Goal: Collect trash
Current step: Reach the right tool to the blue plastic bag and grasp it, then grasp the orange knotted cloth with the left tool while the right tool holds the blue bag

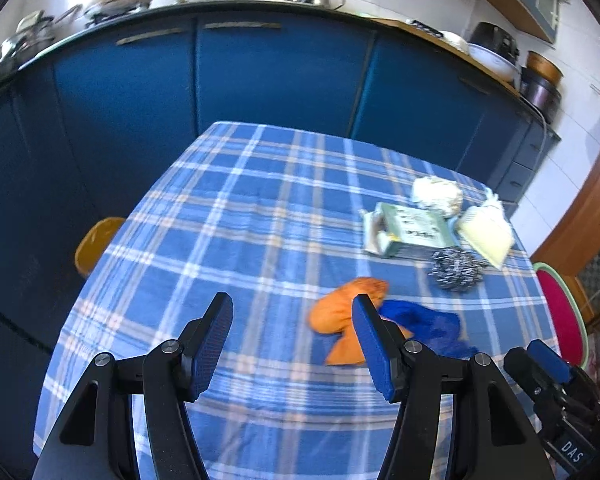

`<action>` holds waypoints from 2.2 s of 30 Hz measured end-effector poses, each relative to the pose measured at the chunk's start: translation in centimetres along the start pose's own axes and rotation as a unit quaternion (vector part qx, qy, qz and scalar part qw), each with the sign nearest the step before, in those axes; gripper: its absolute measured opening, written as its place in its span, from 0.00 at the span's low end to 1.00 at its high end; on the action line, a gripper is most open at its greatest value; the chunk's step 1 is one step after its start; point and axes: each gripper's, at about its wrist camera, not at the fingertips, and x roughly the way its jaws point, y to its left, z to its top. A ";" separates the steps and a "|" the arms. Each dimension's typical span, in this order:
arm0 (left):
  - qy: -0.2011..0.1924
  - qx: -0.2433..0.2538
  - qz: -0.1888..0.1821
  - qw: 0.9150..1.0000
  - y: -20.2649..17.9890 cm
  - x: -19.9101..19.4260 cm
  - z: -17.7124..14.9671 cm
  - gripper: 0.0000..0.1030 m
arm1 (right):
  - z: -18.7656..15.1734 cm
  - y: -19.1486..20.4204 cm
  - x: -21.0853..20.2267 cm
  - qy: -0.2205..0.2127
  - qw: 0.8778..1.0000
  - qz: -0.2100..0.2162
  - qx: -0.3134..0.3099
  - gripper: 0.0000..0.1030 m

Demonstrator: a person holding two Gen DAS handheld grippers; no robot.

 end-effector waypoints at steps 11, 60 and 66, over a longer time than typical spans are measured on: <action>0.012 -0.037 0.011 0.999 3.6 1.0 -0.6 0.62 | -0.2 3.3 3.7 0.040 0.998 0.013 -0.039 0.68; 0.066 0.065 -0.028 0.995 -5.6 7.1 -0.7 0.61 | -0.8 -9.5 -3.5 -0.022 0.993 -0.049 0.102 0.36; 0.054 0.081 -0.020 0.995 -6.2 7.1 -0.9 0.48 | -1.1 -10.2 -4.0 -0.025 0.993 -0.049 0.108 0.36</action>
